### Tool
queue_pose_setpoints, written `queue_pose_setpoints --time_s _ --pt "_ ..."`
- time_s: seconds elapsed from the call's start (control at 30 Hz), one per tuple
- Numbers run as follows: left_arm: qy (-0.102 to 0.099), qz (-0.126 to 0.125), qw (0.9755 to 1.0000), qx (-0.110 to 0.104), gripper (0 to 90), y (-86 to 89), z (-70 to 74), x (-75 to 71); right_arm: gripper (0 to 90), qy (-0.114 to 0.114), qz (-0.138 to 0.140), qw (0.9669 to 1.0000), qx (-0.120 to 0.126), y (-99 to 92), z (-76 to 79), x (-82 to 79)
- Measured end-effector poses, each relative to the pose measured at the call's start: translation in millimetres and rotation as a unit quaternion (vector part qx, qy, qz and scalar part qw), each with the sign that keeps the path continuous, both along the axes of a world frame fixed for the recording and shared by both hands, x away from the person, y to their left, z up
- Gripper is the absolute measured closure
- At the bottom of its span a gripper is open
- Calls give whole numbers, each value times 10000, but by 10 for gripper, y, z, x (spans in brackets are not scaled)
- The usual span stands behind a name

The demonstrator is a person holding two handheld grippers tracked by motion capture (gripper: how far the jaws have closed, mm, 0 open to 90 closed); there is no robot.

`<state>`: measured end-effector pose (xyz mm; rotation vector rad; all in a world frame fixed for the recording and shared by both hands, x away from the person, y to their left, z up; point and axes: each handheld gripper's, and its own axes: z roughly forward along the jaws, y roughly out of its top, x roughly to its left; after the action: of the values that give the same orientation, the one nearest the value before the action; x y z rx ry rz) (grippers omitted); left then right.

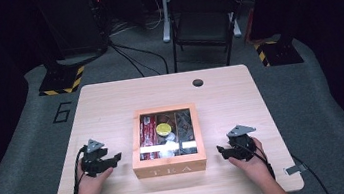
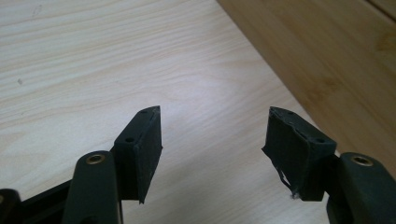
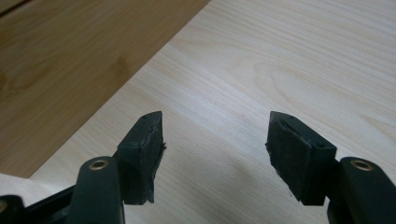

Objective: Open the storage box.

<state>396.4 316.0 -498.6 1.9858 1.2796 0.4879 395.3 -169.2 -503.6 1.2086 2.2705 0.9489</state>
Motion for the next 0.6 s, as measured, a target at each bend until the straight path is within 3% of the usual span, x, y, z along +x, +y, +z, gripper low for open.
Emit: queue_pose_setpoints --time_s 0.43,0.6 --pt "-6 -285 9996 -39 372 -91 152 -86 363 -68 221 9996 164 69 140 -121" --pt "-31 -368 9992 -140 382 -143 228 -132 364 -76 453 9989 67 126 185 -157"
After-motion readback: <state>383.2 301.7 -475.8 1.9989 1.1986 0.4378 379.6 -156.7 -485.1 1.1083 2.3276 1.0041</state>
